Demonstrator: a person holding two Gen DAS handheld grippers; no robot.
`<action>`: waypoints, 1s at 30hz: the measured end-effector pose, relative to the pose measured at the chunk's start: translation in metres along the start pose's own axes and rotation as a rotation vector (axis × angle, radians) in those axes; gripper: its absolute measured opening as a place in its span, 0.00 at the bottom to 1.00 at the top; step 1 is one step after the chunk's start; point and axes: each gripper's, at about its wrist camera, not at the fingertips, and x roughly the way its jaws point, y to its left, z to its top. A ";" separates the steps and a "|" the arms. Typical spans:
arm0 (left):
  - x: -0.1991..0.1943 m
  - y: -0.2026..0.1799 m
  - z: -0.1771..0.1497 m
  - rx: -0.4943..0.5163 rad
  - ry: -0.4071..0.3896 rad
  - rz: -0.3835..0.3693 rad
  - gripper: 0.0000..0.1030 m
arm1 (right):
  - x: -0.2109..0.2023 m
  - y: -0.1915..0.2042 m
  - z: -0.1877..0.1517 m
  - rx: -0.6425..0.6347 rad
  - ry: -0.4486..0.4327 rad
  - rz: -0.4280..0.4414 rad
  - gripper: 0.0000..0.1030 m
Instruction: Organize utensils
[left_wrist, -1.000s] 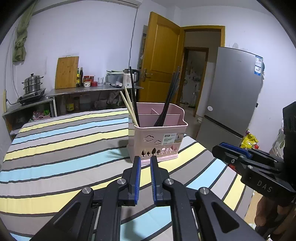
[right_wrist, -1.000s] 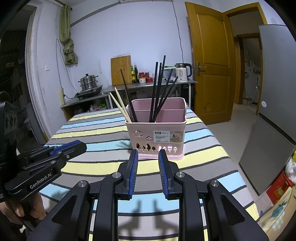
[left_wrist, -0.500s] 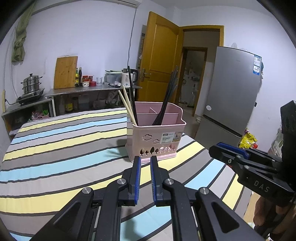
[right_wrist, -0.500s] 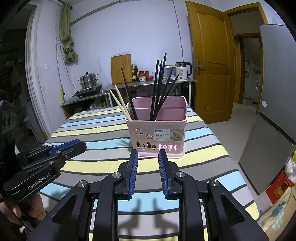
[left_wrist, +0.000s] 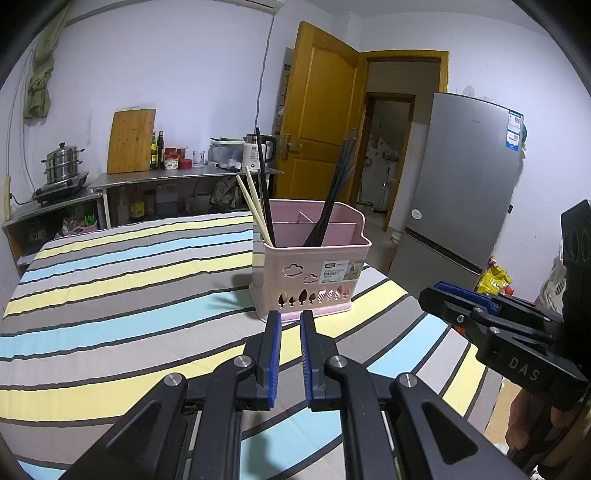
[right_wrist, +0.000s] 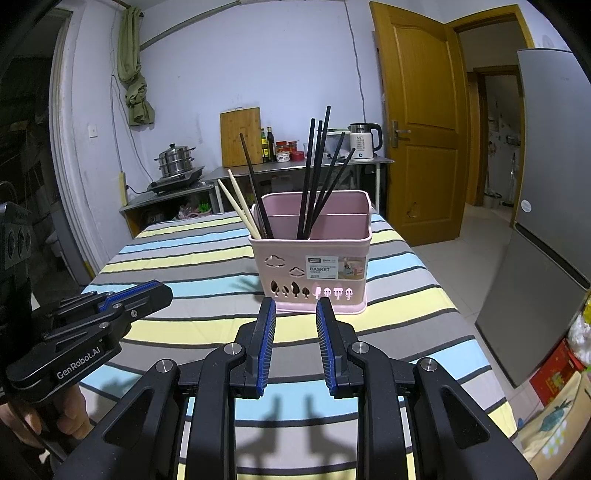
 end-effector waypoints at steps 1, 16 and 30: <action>0.000 0.000 0.000 0.000 0.000 -0.002 0.09 | 0.000 0.000 0.000 0.000 0.000 0.001 0.23; 0.002 0.000 -0.003 -0.002 0.000 -0.003 0.09 | -0.001 -0.001 -0.003 0.003 0.002 -0.003 0.23; 0.001 0.001 -0.004 0.008 -0.004 0.000 0.09 | -0.001 -0.002 -0.003 0.004 0.003 -0.004 0.23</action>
